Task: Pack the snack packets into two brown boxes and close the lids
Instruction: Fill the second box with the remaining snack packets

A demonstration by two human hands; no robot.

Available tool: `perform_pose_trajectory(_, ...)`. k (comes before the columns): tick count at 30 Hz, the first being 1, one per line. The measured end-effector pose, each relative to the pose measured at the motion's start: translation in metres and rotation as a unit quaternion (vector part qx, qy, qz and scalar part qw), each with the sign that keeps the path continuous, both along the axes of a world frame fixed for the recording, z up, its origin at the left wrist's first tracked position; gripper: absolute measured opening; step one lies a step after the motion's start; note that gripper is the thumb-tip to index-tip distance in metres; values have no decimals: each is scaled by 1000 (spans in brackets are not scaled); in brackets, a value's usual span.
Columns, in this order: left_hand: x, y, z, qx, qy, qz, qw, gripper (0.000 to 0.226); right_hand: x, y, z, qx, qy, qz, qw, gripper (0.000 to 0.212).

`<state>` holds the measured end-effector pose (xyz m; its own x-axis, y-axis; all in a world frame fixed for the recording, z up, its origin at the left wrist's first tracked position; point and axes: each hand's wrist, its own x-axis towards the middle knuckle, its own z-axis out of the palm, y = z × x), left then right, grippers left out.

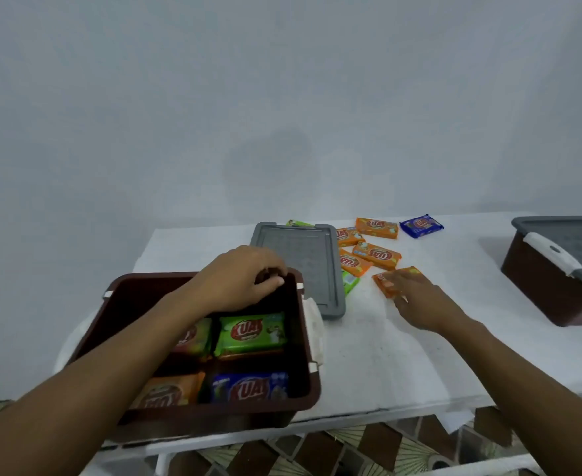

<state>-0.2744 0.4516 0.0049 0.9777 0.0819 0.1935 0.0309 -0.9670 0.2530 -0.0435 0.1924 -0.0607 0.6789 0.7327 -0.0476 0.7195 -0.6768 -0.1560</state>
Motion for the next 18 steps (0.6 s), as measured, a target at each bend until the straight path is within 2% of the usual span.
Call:
perform_pose_trajectory(5, 68, -38, 15, -40, 38, -31, 998, 23, 45, -47, -37, -79, 28, 1, 996, 72)
perform_pose_trajectory(7, 103, -60, 21, -27, 89, -42, 995, 24, 61, -60, -46, -21, 32, 12, 999, 70)
perform_pose_trajectory(10, 154, -85, 12, 29, 206, -59, 976, 34, 84, -76, -47, 74, 84, 28, 993, 68)
perform_pose_trajectory(13, 199, -97, -11, 100, 303, -33, 947, 44, 107, -94, -56, 78, 91, 18, 993, 65)
perform_pose_trajectory(16, 229, -115, -31, 94, 324, 10, 941, 51, 129, -96, -59, 60, 76, 37, 995, 64)
perform_pose_trajectory(18, 239, -127, -46, 78, 303, 40, 949, 44, 135, -86, -58, 52, 77, 58, 994, 67)
